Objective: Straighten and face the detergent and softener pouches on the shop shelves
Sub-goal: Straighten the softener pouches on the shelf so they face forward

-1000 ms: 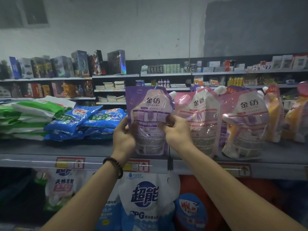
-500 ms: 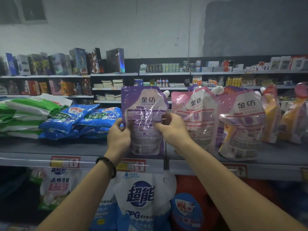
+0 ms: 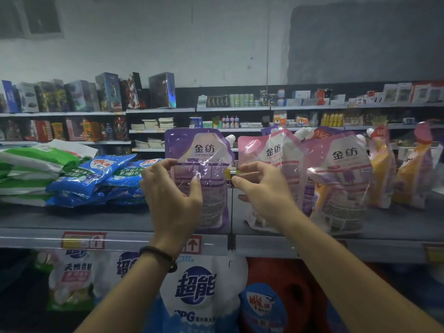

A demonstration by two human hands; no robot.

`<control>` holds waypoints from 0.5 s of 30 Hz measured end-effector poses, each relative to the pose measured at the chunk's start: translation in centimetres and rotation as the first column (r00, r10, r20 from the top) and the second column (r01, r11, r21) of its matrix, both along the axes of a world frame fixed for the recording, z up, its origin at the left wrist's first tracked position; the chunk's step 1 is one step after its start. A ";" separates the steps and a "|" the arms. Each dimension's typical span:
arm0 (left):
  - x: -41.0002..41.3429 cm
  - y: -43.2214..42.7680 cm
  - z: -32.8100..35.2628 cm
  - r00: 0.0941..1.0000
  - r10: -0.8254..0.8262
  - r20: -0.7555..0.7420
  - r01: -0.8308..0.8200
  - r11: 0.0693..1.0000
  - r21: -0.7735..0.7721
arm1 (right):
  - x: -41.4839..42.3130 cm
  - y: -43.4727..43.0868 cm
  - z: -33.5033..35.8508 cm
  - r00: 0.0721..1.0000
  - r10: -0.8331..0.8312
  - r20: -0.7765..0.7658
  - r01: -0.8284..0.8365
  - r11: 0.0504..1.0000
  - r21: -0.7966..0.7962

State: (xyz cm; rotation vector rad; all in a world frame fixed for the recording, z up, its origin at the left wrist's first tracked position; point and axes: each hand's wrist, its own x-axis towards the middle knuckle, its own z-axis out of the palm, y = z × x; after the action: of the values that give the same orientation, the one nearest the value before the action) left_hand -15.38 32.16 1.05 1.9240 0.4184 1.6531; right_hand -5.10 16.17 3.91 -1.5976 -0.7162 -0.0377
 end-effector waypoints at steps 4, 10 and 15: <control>-0.4 -2.2 0.8 0.984 -0.176 -0.033 0.177 0.984 0.013 | -0.2 -2.9 0.5 0.996 -0.067 0.066 0.065 0.997 0.037; 0.7 -6.0 1.3 0.779 -0.620 -0.096 0.556 0.753 -0.352 | 1.4 -6.5 0.0 0.984 -0.169 0.055 0.167 0.985 0.042; 3.1 -7.7 1.0 0.683 -0.705 -0.193 0.559 0.674 -0.484 | 3.0 -8.8 -1.1 0.933 -0.353 0.067 0.355 0.935 -0.016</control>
State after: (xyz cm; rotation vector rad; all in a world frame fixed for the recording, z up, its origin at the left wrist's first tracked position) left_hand -12.26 24.42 2.10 1.7687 0.1411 0.6764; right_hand -2.06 7.41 2.86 -1.7423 -0.4694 -0.3451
